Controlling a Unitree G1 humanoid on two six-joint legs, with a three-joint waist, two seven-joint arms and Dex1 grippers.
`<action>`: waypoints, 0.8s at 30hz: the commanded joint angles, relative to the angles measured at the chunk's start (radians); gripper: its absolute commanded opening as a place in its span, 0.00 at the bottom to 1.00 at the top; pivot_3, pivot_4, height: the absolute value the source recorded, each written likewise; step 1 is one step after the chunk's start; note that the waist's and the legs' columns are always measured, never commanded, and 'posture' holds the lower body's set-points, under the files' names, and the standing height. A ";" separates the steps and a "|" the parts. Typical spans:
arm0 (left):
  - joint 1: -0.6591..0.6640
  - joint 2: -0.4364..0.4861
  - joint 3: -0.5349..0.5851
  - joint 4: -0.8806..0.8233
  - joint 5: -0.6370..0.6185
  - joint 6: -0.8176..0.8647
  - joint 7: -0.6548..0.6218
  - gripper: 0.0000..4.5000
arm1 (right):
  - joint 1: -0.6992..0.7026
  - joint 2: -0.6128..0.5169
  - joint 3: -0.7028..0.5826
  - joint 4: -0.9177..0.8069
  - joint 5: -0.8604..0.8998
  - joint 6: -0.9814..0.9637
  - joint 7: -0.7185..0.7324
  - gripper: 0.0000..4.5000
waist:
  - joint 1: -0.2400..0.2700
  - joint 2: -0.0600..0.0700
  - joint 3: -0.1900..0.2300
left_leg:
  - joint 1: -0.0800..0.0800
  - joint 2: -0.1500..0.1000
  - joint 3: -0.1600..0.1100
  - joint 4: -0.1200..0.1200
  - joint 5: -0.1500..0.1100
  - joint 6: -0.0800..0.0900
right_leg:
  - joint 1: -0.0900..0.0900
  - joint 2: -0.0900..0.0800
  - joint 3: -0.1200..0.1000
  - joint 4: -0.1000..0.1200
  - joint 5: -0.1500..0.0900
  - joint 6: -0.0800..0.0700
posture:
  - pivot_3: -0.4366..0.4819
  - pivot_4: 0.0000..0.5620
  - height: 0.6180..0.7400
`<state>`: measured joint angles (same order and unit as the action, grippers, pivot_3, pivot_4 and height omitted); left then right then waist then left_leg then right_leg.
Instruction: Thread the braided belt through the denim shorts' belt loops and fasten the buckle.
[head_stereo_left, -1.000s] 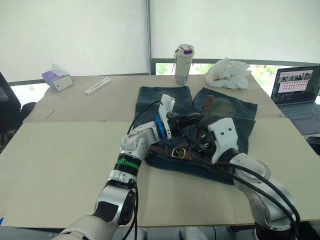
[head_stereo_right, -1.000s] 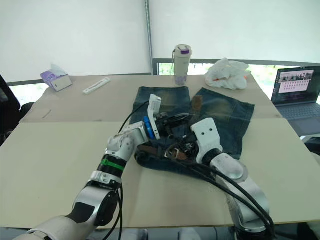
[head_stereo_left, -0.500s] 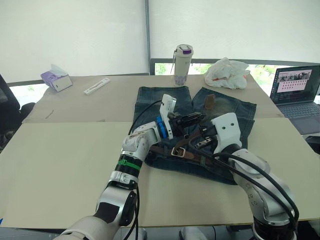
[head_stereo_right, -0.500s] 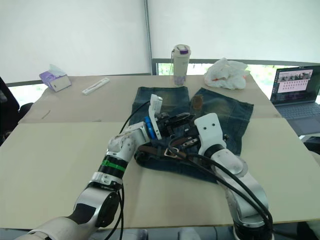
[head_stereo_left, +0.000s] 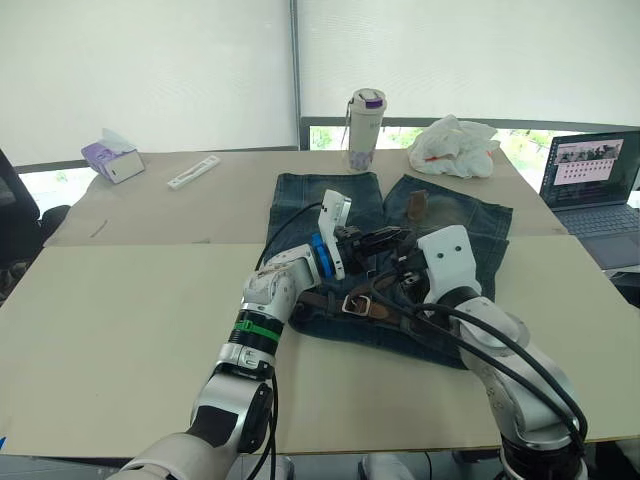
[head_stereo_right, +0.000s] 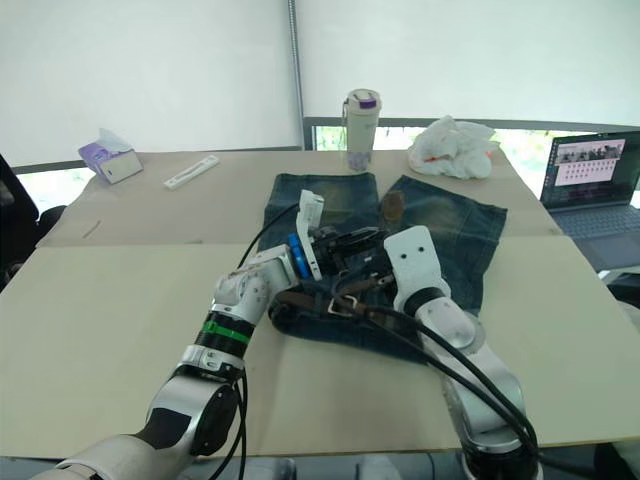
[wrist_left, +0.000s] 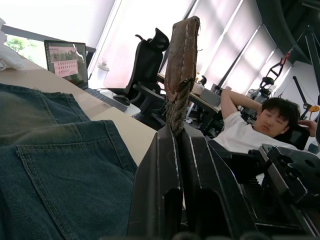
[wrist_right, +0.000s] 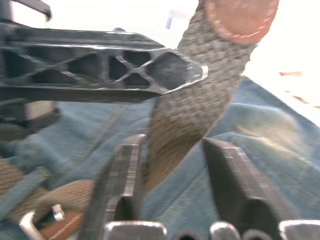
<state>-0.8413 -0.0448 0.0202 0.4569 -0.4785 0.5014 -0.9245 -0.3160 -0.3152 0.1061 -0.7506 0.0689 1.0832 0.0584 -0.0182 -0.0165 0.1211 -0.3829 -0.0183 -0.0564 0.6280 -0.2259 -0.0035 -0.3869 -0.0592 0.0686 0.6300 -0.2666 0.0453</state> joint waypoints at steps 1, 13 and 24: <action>-0.010 -0.004 0.003 -0.026 -0.022 -0.004 -0.006 0.00 | -0.030 0.031 -0.010 -0.008 -0.033 -0.007 -0.037 0.90 | 0.000 0.000 0.000 | 0.000 0.000 0.000 0.000 0.000 0.000 | 0.000 0.000 0.000 0.000 0.000 0.000 | 0.48 0.27 1.00; -0.006 -0.004 0.002 -0.024 -0.020 -0.008 -0.005 0.00 | -0.037 0.059 -0.011 -0.007 -0.029 -0.008 -0.022 0.36 | 0.000 0.000 0.000 | 0.000 0.000 0.000 0.000 0.000 0.000 | 0.000 0.000 0.000 0.000 0.000 0.000 | 0.48 0.27 1.00; 0.000 -0.003 0.005 -0.031 -0.025 0.001 -0.006 0.00 | -0.039 0.070 -0.018 0.001 -0.028 0.002 -0.015 0.01 | -0.001 0.000 0.000 | 0.000 0.000 0.000 0.000 0.000 0.000 | 0.000 0.000 0.000 0.000 0.000 0.000 | 0.48 0.27 1.00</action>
<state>-0.8412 -0.0452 0.0253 0.4564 -0.4799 0.5013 -0.9208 -0.3314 -0.2476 0.1073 -0.7260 0.0491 1.0844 0.0433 -0.0188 -0.0164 0.1211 -0.3830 -0.0183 -0.0567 0.6280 -0.2259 -0.0035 -0.3869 -0.0594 0.0686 0.6300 -0.2665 0.0453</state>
